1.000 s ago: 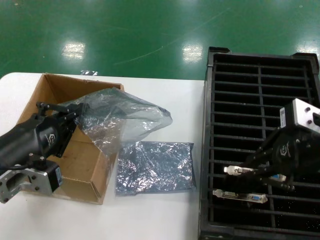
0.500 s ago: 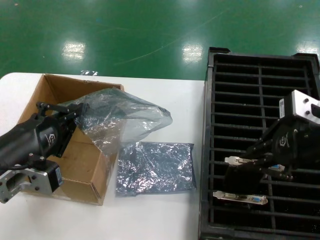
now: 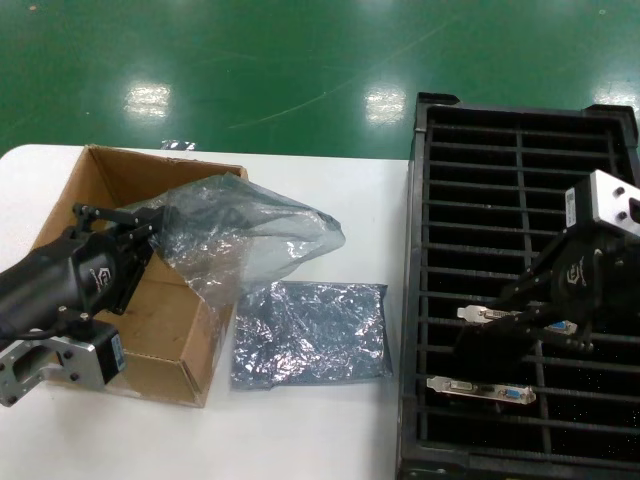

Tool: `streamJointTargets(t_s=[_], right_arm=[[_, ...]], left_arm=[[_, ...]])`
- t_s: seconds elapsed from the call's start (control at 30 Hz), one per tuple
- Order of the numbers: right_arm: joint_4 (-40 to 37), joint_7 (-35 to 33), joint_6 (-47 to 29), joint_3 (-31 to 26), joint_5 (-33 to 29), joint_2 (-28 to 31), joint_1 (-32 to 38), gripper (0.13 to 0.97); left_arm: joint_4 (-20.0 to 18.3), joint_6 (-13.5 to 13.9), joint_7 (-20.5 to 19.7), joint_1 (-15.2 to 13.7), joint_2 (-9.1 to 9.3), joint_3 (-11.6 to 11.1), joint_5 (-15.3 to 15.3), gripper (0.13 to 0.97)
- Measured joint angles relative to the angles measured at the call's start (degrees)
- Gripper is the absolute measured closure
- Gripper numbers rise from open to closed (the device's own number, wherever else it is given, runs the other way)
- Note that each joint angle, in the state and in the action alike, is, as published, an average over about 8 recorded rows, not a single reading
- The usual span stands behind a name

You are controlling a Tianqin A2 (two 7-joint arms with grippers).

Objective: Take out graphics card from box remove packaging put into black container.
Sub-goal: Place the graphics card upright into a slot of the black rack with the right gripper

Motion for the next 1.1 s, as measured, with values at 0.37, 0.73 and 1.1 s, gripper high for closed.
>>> streamJointTargets(t_s=[0.37, 0.73, 1.1], right_arm=[[-0.25, -0.6, 0.01, -0.01, -0.2, -0.26, -1.25, 0.906], [-2.95, -3.05, 0.63, 0.28, -0.96, -1.84, -2.78, 0.906], [-8.12, -6.52, 2.46, 0.19, -2.96, -4.25, -3.68, 0.906]], left_arm=[[0.0, 0.0, 0.0, 0.0, 0.0, 0.0, 0.0, 0.959], [0.0, 0.0, 0.0, 0.0, 0.0, 0.0, 0.0, 0.959], [0.0, 0.0, 0.0, 0.0, 0.0, 0.0, 0.0, 0.959]])
